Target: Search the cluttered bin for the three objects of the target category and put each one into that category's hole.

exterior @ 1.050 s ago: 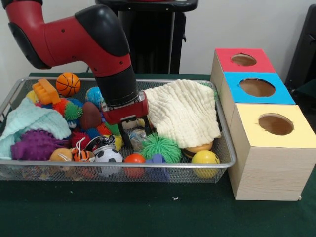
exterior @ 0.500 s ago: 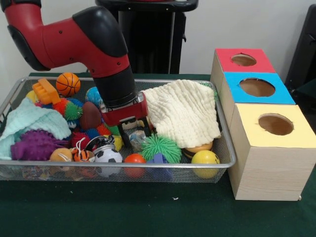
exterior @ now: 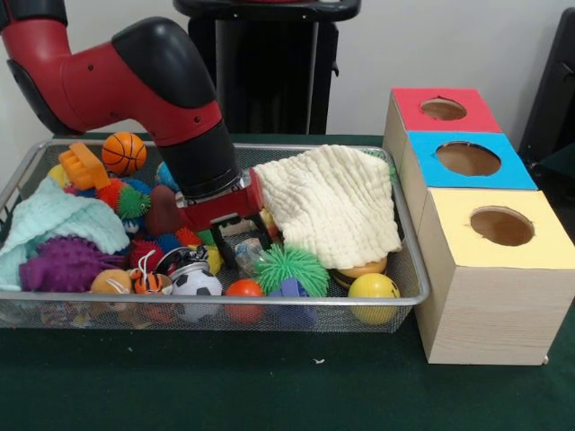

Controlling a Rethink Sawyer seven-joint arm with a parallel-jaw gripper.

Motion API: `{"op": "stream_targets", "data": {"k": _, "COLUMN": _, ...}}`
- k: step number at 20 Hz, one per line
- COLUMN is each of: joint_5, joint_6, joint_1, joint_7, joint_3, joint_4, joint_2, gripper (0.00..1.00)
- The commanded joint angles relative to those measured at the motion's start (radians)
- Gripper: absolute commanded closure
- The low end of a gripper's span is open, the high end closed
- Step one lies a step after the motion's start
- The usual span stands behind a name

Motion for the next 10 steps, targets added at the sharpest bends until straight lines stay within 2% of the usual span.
{"op": "stream_targets", "data": {"k": 1, "joint_5": 0.045, "joint_6": 0.093, "joint_1": 0.014, "joint_7": -0.025, "joint_3": 0.027, "joint_4": -0.067, "joint_2": 0.030, "gripper": 1.00}}
{"op": "stream_targets", "data": {"k": 6, "joint_5": 0.071, "joint_6": 0.125, "joint_1": 0.025, "joint_7": -0.004, "joint_3": 0.028, "joint_4": -0.031, "joint_2": -0.029, "gripper": 1.00}}
{"op": "stream_targets", "data": {"k": 10, "joint_5": 0.123, "joint_6": 0.158, "joint_1": 0.011, "joint_7": 0.024, "joint_3": 0.049, "joint_4": 0.016, "joint_2": -0.063, "gripper": 1.00}}
